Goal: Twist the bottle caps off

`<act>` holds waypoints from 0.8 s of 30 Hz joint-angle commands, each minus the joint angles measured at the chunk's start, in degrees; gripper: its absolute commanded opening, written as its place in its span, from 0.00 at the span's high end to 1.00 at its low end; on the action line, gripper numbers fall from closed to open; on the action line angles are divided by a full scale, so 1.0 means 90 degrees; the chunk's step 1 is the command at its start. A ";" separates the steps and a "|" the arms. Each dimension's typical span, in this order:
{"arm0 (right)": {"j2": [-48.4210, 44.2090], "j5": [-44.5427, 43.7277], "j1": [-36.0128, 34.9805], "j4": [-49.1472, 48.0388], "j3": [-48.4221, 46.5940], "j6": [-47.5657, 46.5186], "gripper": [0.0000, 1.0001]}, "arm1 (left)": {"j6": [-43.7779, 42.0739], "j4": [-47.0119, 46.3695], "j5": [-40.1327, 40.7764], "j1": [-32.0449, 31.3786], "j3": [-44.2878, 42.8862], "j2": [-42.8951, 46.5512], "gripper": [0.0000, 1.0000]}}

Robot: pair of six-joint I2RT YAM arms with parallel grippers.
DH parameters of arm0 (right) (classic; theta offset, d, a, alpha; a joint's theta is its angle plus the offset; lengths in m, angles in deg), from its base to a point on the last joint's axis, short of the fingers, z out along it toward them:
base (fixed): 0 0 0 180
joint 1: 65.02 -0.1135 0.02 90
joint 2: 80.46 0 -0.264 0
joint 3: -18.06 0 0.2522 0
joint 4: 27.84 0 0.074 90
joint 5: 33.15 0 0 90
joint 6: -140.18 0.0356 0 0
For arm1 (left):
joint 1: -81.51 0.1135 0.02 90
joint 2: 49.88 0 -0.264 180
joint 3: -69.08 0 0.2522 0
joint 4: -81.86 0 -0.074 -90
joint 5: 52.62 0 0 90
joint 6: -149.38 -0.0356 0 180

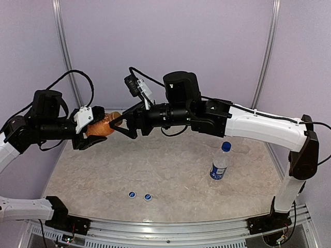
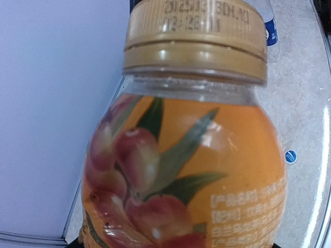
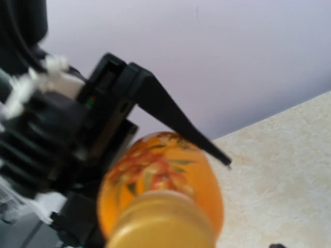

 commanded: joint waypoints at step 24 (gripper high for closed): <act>0.0275 0.0758 0.0534 -0.0699 0.0204 0.1887 0.37 | -0.1847 -0.2519 0.1870 -0.0525 0.1182 0.0217 0.54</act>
